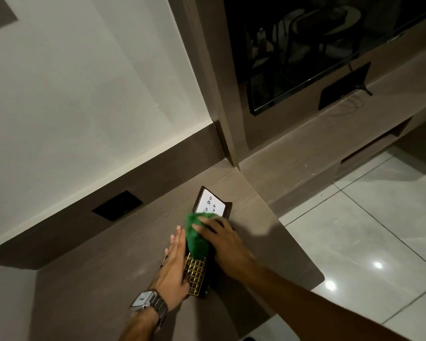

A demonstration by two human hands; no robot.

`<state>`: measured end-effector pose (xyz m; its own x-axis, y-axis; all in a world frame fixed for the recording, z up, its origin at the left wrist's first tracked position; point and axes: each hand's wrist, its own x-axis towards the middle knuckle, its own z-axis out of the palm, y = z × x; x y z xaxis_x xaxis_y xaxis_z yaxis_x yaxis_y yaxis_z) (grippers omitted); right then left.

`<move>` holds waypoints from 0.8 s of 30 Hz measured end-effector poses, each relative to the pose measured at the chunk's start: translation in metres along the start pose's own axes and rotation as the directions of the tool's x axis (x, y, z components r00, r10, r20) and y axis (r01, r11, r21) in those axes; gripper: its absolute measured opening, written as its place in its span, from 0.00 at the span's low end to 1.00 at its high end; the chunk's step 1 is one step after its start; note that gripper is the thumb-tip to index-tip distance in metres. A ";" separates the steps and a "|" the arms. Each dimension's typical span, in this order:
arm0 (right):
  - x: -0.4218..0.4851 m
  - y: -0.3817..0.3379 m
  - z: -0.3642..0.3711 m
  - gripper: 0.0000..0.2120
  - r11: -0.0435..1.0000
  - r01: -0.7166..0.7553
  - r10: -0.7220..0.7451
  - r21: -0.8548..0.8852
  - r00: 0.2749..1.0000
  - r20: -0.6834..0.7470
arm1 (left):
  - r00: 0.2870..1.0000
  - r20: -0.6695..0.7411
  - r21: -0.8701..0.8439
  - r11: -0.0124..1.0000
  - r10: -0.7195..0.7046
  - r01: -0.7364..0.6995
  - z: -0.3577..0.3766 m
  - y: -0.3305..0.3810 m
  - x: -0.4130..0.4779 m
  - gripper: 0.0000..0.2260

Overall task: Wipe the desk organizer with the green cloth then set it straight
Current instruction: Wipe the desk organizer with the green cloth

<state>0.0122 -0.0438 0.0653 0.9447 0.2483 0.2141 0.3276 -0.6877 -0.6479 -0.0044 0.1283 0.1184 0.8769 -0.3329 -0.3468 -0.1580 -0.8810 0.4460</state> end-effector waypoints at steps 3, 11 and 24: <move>0.027 -0.004 -0.015 0.38 0.997 -0.037 0.046 0.073 0.990 -0.130 | 1.000 0.004 0.015 1.000 -0.004 0.004 -0.002 0.000 0.000 0.51; 0.020 -0.001 -0.017 0.29 0.989 0.078 -0.072 -0.123 0.996 0.052 | 1.000 0.005 -0.014 1.000 -0.006 0.006 -0.002 -0.004 0.001 0.53; 0.065 0.019 -0.052 0.28 0.944 0.133 -0.111 -0.301 0.990 0.090 | 0.999 -0.021 0.006 0.999 0.043 -0.043 0.002 -0.010 0.004 0.54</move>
<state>0.0806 -0.0766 0.1049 0.8976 0.3832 0.2181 0.4390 -0.8219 -0.3628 -0.0003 0.1352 0.1110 0.8783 -0.3639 -0.3100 -0.1986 -0.8677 0.4557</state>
